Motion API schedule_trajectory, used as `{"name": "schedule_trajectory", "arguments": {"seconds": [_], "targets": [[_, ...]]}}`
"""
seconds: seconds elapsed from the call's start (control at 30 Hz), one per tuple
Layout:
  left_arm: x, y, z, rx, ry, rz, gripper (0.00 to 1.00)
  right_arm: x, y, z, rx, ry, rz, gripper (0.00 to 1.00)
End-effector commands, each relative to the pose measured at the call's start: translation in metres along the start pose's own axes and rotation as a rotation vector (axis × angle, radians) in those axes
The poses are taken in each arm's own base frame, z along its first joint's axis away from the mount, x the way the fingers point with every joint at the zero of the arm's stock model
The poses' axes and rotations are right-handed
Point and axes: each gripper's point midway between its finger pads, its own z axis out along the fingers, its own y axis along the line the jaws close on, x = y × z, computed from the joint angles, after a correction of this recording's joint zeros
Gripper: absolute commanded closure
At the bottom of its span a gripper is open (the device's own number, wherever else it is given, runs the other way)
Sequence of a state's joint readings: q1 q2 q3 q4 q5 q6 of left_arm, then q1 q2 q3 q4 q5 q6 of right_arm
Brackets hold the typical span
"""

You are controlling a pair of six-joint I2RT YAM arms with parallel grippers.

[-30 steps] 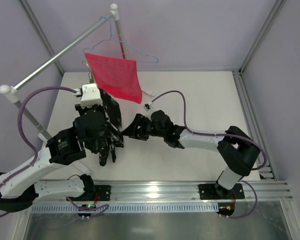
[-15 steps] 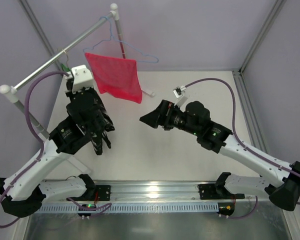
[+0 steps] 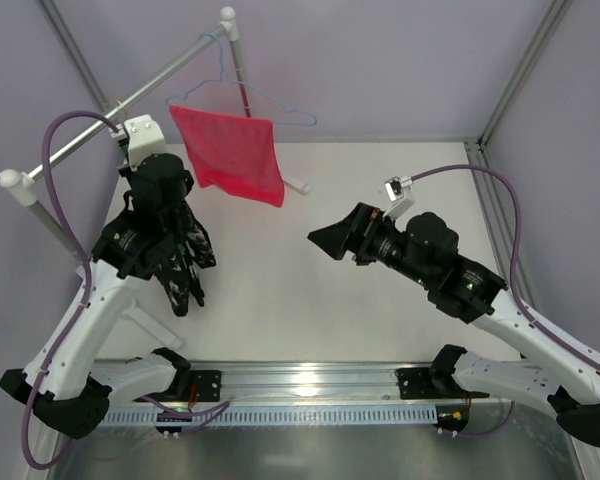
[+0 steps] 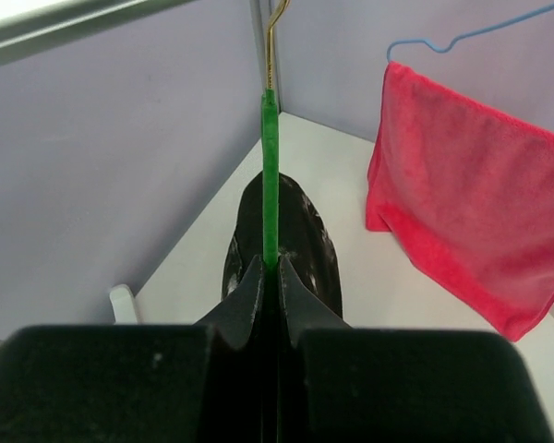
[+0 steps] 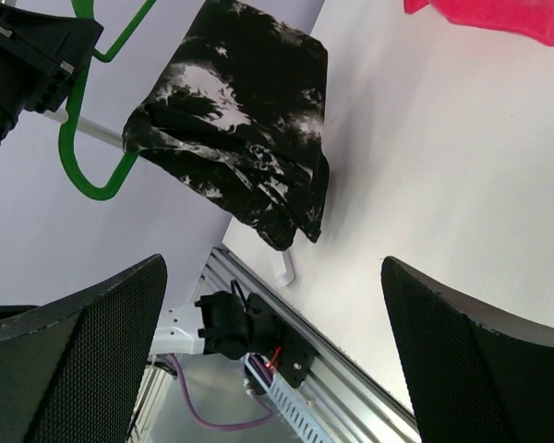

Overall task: Place the trousers on the hanger
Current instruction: Hang the hanger with trousers onto the clothesline

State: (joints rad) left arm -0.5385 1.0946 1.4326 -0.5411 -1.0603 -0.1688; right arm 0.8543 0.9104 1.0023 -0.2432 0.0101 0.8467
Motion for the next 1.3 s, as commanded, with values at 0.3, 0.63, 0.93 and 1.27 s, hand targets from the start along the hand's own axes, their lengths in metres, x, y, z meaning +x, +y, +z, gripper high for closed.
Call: {"name": "schedule_trajectory", "arguments": {"seconds": [0.3, 0.63, 0.93, 1.27], "targets": [[0.002, -0.021, 0.011, 0.105, 0.013, -0.165, 0.89, -0.013, -0.017, -0.029, 0.067, -0.081, -0.053, 0.01], [-0.018, -0.052, -0.024, 0.415, 0.086, -0.186, 0.0, -0.008, -0.023, -0.049, 0.122, -0.019, -0.106, 0.0], [-0.016, -0.155, -0.13, 1.146, 0.281, -0.335, 0.0, -0.039, -0.043, -0.093, 0.271, -0.146, -0.149, 0.0], [0.086, -0.195, -0.195, 1.26, 0.431, -0.251, 0.0, -0.025, -0.092, -0.129, 0.42, -0.177, -0.15, 0.0]]}}
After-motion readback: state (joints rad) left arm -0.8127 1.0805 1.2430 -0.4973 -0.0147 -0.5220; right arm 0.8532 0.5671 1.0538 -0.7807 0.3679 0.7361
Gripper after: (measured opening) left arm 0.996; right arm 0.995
